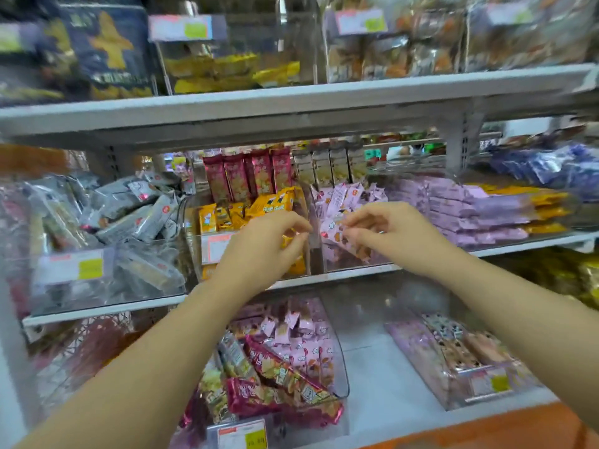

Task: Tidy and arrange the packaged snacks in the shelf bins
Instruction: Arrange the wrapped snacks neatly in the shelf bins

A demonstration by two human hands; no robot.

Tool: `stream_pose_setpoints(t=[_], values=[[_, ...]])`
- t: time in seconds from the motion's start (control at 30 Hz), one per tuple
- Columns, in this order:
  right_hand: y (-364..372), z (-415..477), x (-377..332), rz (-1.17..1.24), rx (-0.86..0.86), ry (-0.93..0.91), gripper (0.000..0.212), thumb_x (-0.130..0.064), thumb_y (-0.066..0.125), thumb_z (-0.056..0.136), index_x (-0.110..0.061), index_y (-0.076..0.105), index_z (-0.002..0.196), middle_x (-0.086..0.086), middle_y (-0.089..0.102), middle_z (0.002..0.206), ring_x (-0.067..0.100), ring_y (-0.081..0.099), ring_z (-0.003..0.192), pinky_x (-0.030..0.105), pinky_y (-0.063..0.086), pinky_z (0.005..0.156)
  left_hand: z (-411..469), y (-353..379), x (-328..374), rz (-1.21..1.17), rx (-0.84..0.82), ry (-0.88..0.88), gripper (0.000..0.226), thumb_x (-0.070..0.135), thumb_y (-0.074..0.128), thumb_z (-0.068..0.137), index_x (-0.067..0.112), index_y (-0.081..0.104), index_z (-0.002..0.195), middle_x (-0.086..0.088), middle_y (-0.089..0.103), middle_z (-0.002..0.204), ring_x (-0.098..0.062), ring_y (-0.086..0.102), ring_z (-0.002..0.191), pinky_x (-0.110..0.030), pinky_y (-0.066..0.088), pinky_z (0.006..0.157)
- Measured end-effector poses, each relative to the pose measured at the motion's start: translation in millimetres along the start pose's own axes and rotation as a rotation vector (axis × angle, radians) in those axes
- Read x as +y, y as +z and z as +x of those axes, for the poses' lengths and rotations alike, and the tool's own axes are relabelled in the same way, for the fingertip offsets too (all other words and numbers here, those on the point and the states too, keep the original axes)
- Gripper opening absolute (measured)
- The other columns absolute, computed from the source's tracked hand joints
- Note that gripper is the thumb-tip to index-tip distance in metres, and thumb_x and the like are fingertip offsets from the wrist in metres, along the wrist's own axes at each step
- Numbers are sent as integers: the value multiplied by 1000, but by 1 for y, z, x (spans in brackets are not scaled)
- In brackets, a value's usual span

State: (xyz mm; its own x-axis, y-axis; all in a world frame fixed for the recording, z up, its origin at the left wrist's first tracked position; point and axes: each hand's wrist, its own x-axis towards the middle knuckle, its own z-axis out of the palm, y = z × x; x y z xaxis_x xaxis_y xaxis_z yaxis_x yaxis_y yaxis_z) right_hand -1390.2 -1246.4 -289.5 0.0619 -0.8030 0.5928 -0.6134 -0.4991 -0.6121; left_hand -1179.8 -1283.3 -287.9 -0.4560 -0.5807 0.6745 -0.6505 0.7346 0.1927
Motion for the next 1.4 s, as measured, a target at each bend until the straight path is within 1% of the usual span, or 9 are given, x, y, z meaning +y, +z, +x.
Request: stream_pose_setpoints(t=[0.17,0.4,0.5,0.8,0.93,1.07,1.17,1.27,1.4], values=[[-26,45,7,-66,81,-32,16,-4,63,87,-15,67,98,3,69,94,13,62,85,12,49,75,42,-2,-13,59,17,-35,18,24,55,94,26,64,109,9,63,109,-12,57,103,-37,48,89],[-32,111,53,-215,19,64,31,-10,67,86,-19,60,114,1,62,115,13,57,101,31,47,95,97,9,-31,121,-33,-107,20,32,53,95,32,60,113,11,57,117,-13,53,110,-39,48,91],[-31,140,64,-323,-40,89,44,-16,67,86,-18,53,128,4,55,129,17,57,105,32,49,91,122,13,-39,68,-63,-72,21,30,54,95,28,62,114,11,60,114,-7,53,105,-26,44,89],[-25,209,95,-560,-377,201,83,-32,73,80,-15,28,147,5,35,150,24,49,125,34,44,101,176,8,-51,-6,-579,-117,30,42,61,89,36,60,118,21,55,112,0,51,107,-17,37,88],[-20,220,98,-500,-406,233,88,-33,77,76,-17,28,147,5,43,145,21,63,104,40,54,89,191,9,-48,32,-684,-134,29,37,64,86,33,63,114,25,56,97,4,53,93,-13,39,77],[-20,225,98,-486,-455,249,79,-29,76,79,-17,34,144,6,61,125,16,66,89,32,55,83,199,17,-49,90,-685,-111,21,36,62,87,29,68,106,21,55,78,3,51,71,-17,36,62],[-19,225,94,-561,-476,188,67,-35,77,77,-22,47,136,-2,53,133,15,58,109,29,49,90,200,23,-53,46,-615,-104,15,38,64,86,29,69,96,20,58,74,2,53,68,-19,40,64],[-18,224,88,-547,-488,149,58,-31,76,78,-22,53,129,-4,53,129,12,56,96,22,50,76,198,28,-61,-51,-495,-133,12,40,66,84,30,69,90,16,65,81,-3,61,77,-24,50,72],[-19,229,91,-489,-520,165,55,-28,79,75,-21,56,125,-1,53,127,16,62,88,36,56,85,199,33,-69,-83,-400,-177,8,38,64,86,30,68,87,13,68,89,-4,62,82,-21,49,71]])
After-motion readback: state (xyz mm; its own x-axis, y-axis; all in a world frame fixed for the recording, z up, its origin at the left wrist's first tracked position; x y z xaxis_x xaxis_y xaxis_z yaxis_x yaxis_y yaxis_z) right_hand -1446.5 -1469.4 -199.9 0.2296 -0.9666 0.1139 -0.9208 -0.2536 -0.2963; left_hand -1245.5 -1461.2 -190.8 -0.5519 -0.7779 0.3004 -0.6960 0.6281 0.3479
